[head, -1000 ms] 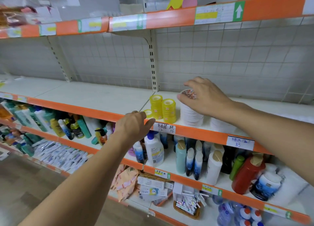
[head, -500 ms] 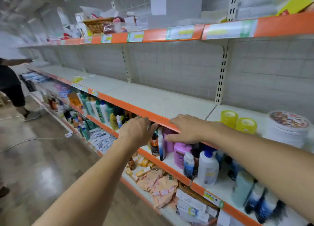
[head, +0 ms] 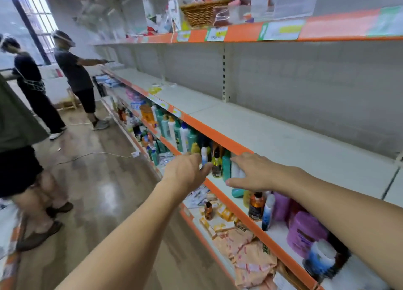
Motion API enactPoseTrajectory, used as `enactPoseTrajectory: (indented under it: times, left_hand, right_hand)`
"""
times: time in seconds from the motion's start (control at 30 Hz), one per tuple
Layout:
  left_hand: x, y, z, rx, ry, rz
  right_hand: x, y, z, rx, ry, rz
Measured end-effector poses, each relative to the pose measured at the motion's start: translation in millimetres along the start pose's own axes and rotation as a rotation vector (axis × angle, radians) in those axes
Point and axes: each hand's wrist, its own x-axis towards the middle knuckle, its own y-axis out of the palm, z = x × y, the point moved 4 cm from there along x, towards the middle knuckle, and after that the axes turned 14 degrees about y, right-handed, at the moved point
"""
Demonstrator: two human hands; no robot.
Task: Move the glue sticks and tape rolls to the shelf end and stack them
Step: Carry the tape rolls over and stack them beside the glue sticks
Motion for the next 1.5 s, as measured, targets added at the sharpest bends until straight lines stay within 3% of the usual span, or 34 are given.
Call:
enactPoseTrajectory:
  times: [0.47, 0.9, 1.3, 1.5]
  left_hand:
    - [97, 13, 168, 0.03, -0.174, 0.034]
    - [211, 36, 358, -0.001, -0.281, 0.014]
    - [339, 42, 572, -0.003, -0.175, 0.097]
    - [407, 43, 620, -0.001, -0.106, 0.088]
  right_hand:
    - [211, -19, 91, 0.034, -0.172, -0.013]
    - [426, -48, 192, 0.015, -0.182, -0.061]
    - [628, -64, 289, 0.132, -0.038, -0.064]
    - [696, -79, 300, 0.174, 0.057, -0.083]
